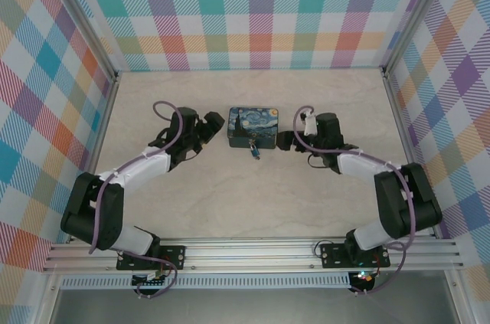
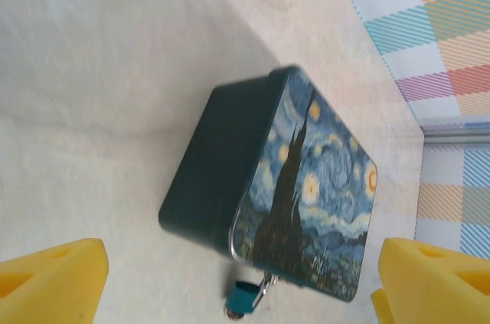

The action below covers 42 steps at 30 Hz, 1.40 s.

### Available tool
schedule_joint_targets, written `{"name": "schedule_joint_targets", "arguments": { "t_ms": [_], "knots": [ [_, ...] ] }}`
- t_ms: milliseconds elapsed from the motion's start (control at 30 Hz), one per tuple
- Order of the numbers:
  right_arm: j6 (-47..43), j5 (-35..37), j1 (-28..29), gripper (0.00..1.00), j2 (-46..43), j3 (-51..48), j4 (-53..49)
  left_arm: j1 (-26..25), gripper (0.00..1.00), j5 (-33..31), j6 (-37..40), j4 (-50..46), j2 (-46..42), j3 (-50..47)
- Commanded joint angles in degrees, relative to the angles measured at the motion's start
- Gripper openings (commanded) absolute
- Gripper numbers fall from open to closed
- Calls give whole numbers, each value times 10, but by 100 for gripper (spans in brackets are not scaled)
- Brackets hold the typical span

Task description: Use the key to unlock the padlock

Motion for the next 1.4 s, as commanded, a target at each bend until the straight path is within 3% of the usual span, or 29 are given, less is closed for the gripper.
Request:
{"name": "schedule_joint_targets", "arguments": {
  "t_ms": [0,267,567,900,1133,1367],
  "knots": [
    [59,-87,-20,100,68,65,-11,16,93,32,72,-43,43,38],
    [94,-142,-22,100,185,177,-21,20,99,124,91,-16,158,122],
    [71,-194,-6,100,236,235,-14,10,100,184,89,14,212,154],
    [30,-223,28,99,273,292,-38,2,100,181,88,15,178,124],
    [12,-230,43,99,287,310,-43,-13,100,144,56,19,102,39],
    [-3,-163,25,100,231,278,-31,-27,100,125,16,42,31,-39]
  ]
}}
